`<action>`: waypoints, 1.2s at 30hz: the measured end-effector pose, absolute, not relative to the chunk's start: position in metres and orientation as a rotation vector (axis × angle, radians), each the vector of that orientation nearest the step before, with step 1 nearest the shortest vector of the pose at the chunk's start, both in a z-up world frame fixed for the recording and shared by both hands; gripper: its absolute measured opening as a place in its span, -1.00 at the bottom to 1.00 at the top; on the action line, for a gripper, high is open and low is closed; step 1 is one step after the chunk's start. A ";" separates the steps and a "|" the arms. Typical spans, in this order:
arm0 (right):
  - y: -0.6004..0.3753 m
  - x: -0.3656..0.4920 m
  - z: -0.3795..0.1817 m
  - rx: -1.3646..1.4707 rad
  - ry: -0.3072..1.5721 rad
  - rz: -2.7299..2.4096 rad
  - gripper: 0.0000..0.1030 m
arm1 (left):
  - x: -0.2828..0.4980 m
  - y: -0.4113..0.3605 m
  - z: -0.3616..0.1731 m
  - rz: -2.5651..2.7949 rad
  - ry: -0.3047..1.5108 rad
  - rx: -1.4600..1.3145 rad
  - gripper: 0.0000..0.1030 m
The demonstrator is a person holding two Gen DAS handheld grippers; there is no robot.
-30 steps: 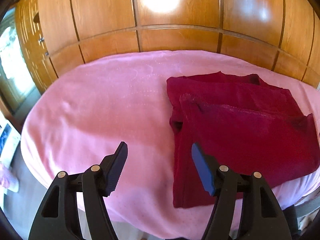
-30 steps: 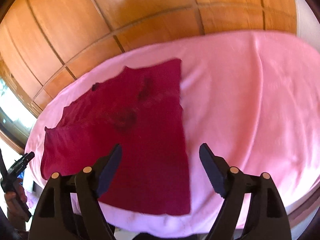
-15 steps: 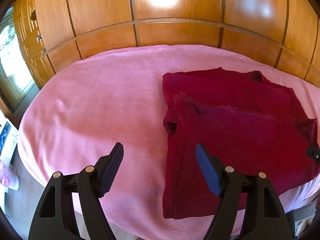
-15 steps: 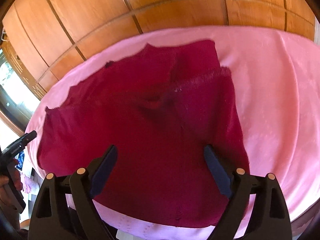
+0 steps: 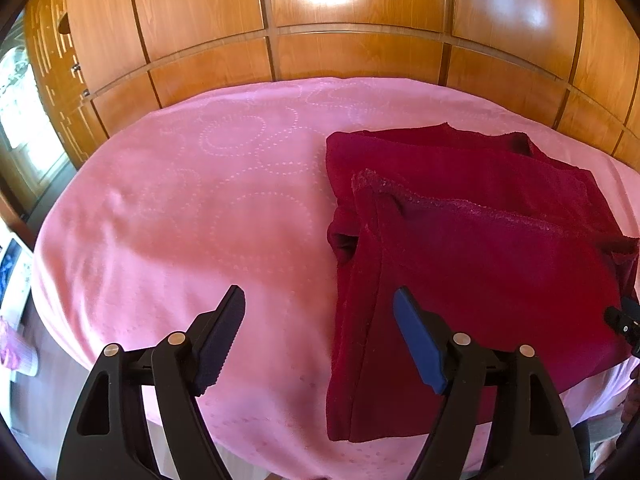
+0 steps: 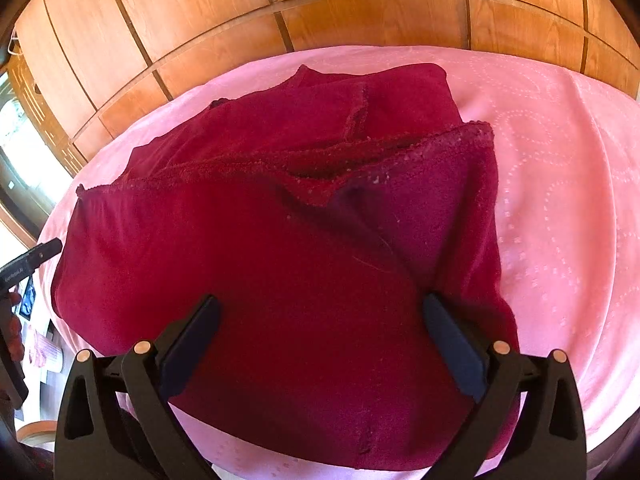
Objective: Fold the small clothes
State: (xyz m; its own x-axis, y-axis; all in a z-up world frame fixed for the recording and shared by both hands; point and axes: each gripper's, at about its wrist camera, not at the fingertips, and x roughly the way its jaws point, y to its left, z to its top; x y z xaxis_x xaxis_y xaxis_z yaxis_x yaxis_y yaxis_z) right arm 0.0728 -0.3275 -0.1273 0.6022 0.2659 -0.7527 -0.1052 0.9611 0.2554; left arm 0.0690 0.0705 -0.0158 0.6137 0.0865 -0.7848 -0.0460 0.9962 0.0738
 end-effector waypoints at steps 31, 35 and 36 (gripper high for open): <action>-0.389 0.104 -0.091 0.202 0.817 0.095 -0.16 | 0.122 0.109 -0.024 -0.332 0.943 -0.359 -0.14; -0.379 0.107 -0.093 0.161 0.826 0.118 -0.68 | 0.127 0.104 -0.026 -0.347 0.941 -0.322 -0.65; -0.378 0.106 -0.093 0.155 0.827 0.125 -0.72 | 0.128 0.104 -0.027 -0.348 0.941 -0.317 -0.74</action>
